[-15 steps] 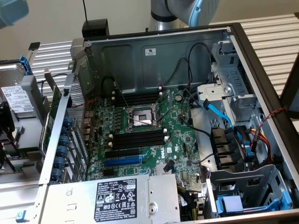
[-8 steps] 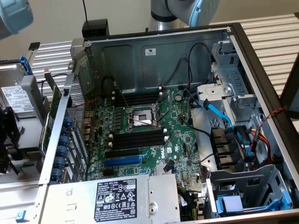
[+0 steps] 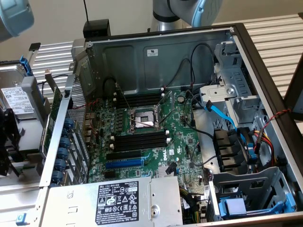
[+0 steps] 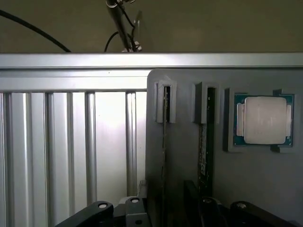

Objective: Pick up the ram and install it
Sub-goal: 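Pick up the ram and move it above insertion slot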

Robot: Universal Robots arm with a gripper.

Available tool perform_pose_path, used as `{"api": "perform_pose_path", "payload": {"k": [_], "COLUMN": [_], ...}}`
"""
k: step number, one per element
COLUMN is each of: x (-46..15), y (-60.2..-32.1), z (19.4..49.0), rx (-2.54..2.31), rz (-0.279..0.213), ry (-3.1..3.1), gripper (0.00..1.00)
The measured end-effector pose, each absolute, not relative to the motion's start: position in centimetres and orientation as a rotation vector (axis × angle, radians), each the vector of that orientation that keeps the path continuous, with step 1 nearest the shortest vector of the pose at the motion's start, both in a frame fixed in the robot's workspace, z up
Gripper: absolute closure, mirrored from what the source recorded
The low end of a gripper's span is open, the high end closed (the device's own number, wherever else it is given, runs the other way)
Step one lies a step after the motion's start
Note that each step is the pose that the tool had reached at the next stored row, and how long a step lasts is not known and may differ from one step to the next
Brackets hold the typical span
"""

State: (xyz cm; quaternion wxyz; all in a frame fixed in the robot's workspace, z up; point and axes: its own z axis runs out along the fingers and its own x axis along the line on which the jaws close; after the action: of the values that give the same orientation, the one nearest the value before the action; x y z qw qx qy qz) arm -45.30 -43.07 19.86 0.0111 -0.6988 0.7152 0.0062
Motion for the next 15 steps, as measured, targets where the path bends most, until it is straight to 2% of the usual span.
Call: {"api": "perform_pose_path", "payload": {"k": [15], "x": [-45.36], "y": [-43.07], "z": [19.87], "rx": [-2.121], "rz": [0.033], "ry": [2.299], "gripper": [0.58]}}
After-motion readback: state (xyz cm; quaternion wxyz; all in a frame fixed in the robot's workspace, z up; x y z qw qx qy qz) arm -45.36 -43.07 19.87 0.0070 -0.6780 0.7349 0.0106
